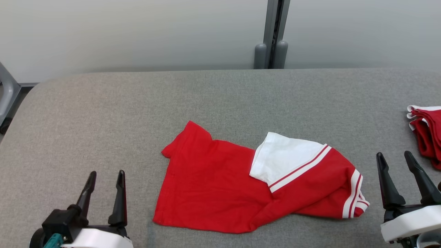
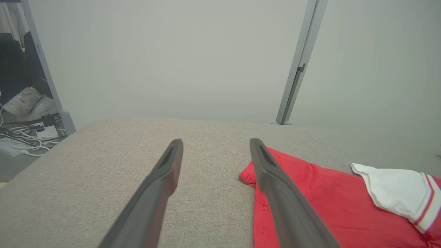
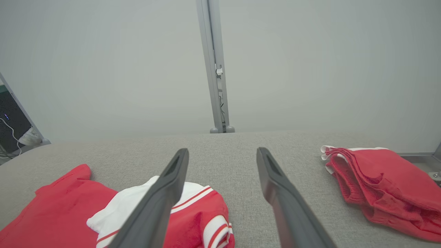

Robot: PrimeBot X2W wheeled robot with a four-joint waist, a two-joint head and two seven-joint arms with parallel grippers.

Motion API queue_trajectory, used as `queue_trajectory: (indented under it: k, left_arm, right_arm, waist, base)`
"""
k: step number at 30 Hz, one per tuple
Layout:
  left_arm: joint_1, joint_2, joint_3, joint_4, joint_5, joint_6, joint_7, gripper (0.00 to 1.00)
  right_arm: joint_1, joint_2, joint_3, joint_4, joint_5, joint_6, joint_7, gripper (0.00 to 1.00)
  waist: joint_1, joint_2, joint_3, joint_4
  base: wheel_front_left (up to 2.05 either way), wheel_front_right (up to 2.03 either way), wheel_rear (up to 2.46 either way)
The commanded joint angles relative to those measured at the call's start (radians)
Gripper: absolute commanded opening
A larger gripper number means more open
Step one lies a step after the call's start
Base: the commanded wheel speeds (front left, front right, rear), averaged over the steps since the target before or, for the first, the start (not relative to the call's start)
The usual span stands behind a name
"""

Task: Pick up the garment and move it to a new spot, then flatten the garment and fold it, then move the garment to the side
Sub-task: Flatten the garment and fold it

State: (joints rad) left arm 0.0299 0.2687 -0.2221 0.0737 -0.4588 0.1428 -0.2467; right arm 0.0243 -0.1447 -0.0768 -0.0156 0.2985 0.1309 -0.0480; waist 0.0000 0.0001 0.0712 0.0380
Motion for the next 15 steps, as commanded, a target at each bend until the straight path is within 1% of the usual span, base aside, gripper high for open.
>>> queue_trajectory:
  k: [1, 6, 15]
  left_arm:
    - [0.011, 0.004, -0.003, -0.004, 0.001, 0.007, 0.003, 1.00]
    - [0.045, 0.003, -0.016, -0.015, 0.001, 0.010, 0.011, 1.00]
    - [0.070, 0.006, -0.030, -0.031, -0.005, 0.018, 0.021, 1.00]
  right_arm:
    - [0.009, -0.002, 0.003, -0.009, -0.006, 0.000, 0.010, 1.00]
    - [0.041, 0.003, 0.018, -0.062, -0.026, 0.000, 0.043, 1.00]
    - [0.084, 0.011, 0.024, -0.092, -0.029, 0.000, 0.075, 1.00]
  waist:
    - [0.0000, -0.0001, -0.014, -0.005]
    - [0.0000, -0.0001, -0.037, -0.004]
    - [0.0000, -0.0001, -0.042, -0.001]
  base:
    - [0.00, 0.00, 0.00]
    - [0.00, 0.00, 0.00]
    - [0.00, 0.00, 0.00]
